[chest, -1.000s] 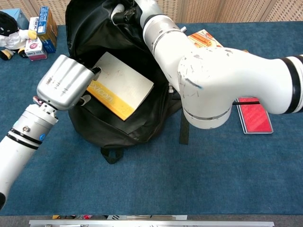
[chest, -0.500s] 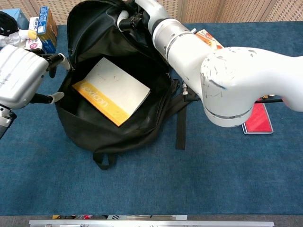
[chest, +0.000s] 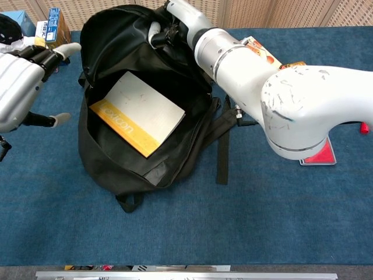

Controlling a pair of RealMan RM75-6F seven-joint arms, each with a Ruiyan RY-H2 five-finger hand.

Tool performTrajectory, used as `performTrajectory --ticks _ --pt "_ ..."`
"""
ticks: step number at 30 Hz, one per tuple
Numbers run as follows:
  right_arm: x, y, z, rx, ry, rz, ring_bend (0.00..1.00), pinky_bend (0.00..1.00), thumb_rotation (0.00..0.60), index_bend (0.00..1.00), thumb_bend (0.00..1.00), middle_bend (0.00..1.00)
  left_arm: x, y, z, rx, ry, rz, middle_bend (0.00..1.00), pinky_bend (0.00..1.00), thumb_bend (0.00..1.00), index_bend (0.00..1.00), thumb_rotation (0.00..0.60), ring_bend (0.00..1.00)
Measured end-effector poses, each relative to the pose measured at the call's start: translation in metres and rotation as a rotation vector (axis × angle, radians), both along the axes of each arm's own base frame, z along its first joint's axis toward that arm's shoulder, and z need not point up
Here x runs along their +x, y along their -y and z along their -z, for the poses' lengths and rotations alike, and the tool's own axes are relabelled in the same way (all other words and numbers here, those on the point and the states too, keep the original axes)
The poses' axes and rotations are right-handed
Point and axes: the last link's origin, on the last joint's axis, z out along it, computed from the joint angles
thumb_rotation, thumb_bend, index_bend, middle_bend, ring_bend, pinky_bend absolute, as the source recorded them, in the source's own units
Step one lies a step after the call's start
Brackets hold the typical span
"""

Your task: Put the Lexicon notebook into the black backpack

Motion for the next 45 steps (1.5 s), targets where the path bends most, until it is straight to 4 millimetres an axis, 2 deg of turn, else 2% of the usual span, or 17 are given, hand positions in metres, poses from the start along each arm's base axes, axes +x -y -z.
performTrajectory --ticks 2,8,10,13,17,25,29,31,33,36,40,45 --pt "-0.002 -0.001 0.0 0.013 -0.017 -0.014 0.37 0.56 0.6 0.5 0.3 0.41 -0.004 -0.003 -0.007 0.015 -0.006 -0.033 0.26 0.42 0.11 0.08 0.6 0.22" --pt "-0.009 -0.005 -0.004 0.052 -0.066 -0.052 0.12 0.23 0.6 0.2 0.02 0.22 -0.012 -0.01 -0.024 0.041 -0.029 -0.106 0.25 0.41 0.11 0.07 0.6 0.22" --pt "-0.011 -0.006 -0.006 0.06 -0.072 -0.06 0.07 0.17 0.6 0.13 0.0 0.17 -0.013 -0.011 -0.025 0.041 -0.037 -0.117 0.25 0.41 0.11 0.07 0.6 0.22" --pt "-0.011 -0.007 -0.01 0.057 -0.07 -0.07 0.04 0.16 0.6 0.09 0.0 0.14 -0.014 -0.012 -0.026 0.036 -0.041 -0.127 0.25 0.41 0.11 0.07 0.6 0.22" --pt "-0.013 -0.008 -0.019 0.041 -0.064 -0.087 0.04 0.16 0.6 0.09 0.0 0.14 -0.015 -0.013 -0.027 0.035 -0.038 -0.136 0.25 0.41 0.11 0.07 0.6 0.22" --pt "-0.021 -0.017 -0.05 0.047 -0.021 -0.118 0.04 0.15 0.6 0.06 0.0 0.14 -0.021 -0.019 -0.031 0.034 -0.049 -0.167 0.25 0.41 0.11 0.07 0.6 0.22" --pt "-0.031 -0.017 -0.057 0.018 -0.075 -0.13 0.04 0.14 0.6 0.05 0.0 0.14 -0.024 -0.021 -0.033 0.034 -0.054 -0.181 0.25 0.41 0.11 0.07 0.6 0.22" --pt "-0.041 -0.016 -0.061 -0.013 -0.133 -0.134 0.05 0.15 0.6 0.05 0.0 0.15 -0.026 -0.02 -0.034 0.031 -0.057 -0.189 0.25 0.41 0.11 0.07 0.6 0.22" --pt "-0.054 -0.015 -0.065 -0.055 -0.195 -0.134 0.09 0.18 0.6 0.08 0.0 0.2 -0.03 -0.02 -0.034 0.023 -0.061 -0.2 0.25 0.41 0.11 0.07 0.6 0.22" --pt "-0.08 -0.017 -0.073 -0.124 -0.274 -0.112 0.18 0.28 0.6 0.22 0.05 0.29 -0.035 -0.021 -0.035 0.015 -0.056 -0.206 0.25 0.41 0.11 0.08 0.6 0.22" --pt "-0.115 -0.02 -0.089 -0.234 -0.363 -0.079 0.3 0.43 0.6 0.37 0.21 0.39 -0.045 -0.023 -0.036 0.005 -0.029 -0.221 0.25 0.41 0.11 0.1 0.6 0.22" --pt "-0.169 -0.035 -0.113 -0.366 -0.504 -0.055 0.35 0.49 0.6 0.41 0.23 0.44 -0.064 -0.021 -0.045 0.007 -0.014 -0.277 0.25 0.41 0.11 0.1 0.6 0.22"
